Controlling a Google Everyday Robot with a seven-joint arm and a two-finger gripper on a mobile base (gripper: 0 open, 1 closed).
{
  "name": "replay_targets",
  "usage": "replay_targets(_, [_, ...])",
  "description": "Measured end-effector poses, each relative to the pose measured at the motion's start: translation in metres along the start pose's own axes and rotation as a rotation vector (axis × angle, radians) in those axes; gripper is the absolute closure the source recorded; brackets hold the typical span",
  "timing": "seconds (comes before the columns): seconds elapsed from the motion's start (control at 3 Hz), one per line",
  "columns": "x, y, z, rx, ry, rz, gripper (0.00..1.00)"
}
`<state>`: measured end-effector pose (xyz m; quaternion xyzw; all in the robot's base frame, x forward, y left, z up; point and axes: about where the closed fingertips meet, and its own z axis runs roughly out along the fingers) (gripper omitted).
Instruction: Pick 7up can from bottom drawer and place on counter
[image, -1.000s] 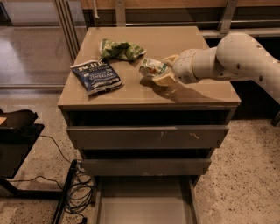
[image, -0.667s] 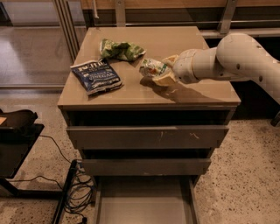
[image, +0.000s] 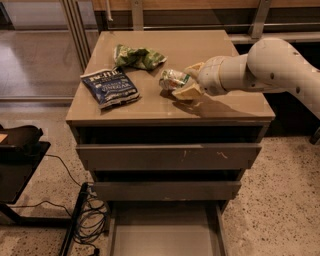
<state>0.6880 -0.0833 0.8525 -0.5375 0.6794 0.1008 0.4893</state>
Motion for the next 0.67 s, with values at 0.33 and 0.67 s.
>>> replay_targets(0.33, [0.0, 0.0, 0.0, 0.0, 0.0, 0.0, 0.0])
replay_targets(0.67, [0.0, 0.0, 0.0001, 0.0, 0.0, 0.0, 0.0])
